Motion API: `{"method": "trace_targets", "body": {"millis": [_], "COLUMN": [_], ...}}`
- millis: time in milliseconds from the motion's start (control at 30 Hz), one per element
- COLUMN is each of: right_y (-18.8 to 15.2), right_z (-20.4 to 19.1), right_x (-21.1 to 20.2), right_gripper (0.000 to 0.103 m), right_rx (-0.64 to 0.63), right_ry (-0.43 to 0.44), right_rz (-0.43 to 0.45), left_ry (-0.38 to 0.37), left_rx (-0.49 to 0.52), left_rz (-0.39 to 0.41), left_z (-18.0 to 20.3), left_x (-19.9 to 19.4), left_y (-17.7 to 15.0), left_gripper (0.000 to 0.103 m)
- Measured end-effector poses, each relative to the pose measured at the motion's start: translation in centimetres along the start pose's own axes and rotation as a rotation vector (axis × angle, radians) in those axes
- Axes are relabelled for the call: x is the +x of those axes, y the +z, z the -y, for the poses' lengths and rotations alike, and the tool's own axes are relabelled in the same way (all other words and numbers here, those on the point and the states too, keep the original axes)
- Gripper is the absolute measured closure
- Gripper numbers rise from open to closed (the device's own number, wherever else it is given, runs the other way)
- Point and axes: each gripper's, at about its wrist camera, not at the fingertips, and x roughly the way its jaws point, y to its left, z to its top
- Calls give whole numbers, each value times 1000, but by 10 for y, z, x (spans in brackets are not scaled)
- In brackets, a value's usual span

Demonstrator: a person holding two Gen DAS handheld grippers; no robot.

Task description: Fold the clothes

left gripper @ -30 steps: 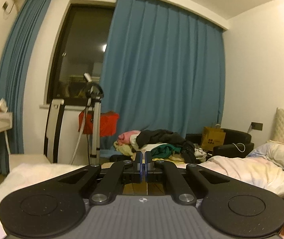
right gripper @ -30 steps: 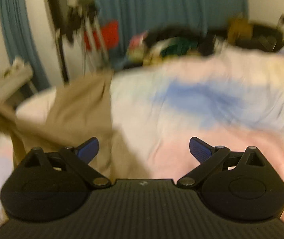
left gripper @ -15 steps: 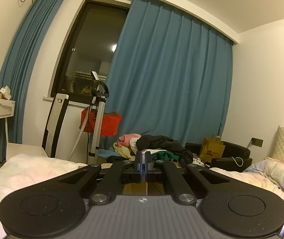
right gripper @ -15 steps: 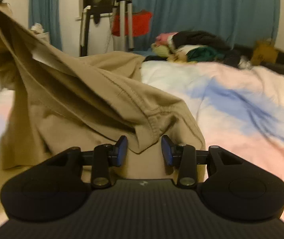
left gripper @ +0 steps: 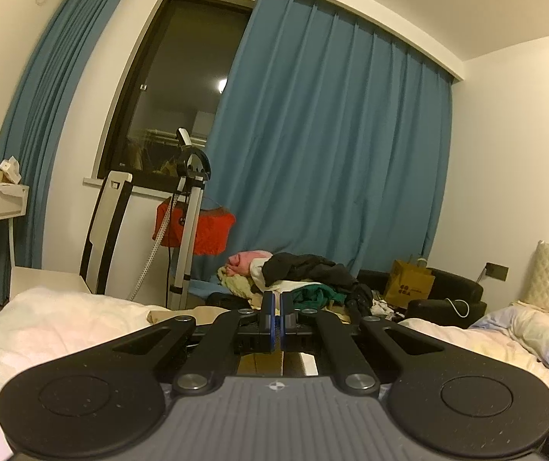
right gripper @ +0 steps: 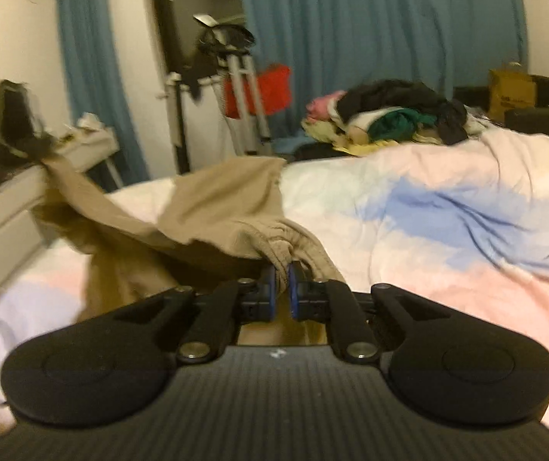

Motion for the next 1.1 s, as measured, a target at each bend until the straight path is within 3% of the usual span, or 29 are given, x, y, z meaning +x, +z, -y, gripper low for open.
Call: {"method": "trace_targets", "body": {"millis": [167, 367, 400, 433, 467, 500, 533, 667, 767, 833, 900, 933, 1033, 1100], "right_y": [-11, -15, -15, -16, -16, -18, -19, -25, -37, -45, -51, -53, -42, -36], "right_z": [16, 36, 40, 38, 36, 28, 20, -25, -66, -89, -97, -98, -58, -34], "right_x": [-32, -53, -54, -51, -49, -47, -46, -37, -8, 17, 35, 42, 31, 16], "right_gripper": [93, 89, 80, 59, 46, 22, 16, 18, 18, 18, 18, 18, 18, 17], "right_rx": [49, 151, 173, 171, 163, 127, 88, -103, -221, -297, -313, -308, -43, 91], "right_ry": [147, -29, -53, -74, -87, -75, -60, 15, 33, 14, -100, -157, -295, -335], "right_rz": [-79, 7, 15, 13, 12, 18, 25, 51, -5, -40, -28, -18, 51, 118], "left_ry": [-26, -60, -65, -69, -74, -77, -80, -80, -71, -64, -53, -44, -23, -36], "left_rx": [-11, -24, -24, -25, -24, -23, -20, -18, -24, -26, -22, -19, -16, -24], "left_rz": [10, 13, 11, 9, 7, 6, 5, 4, 5, 5, 3, 1, -21, -53], "left_z": [2, 4, 4, 5, 7, 8, 8, 10, 10, 9, 10, 10, 9, 10], "left_x": [-3, -7, -7, -6, -6, -6, -6, -4, -5, -5, -4, -4, 0, 4], "left_y": [1, 2, 2, 1, 1, 0, 0, -1, -1, -1, -1, -2, -6, -10], "left_gripper": [101, 101, 101, 101, 101, 101, 101, 101, 101, 101, 101, 101, 101, 101]}}
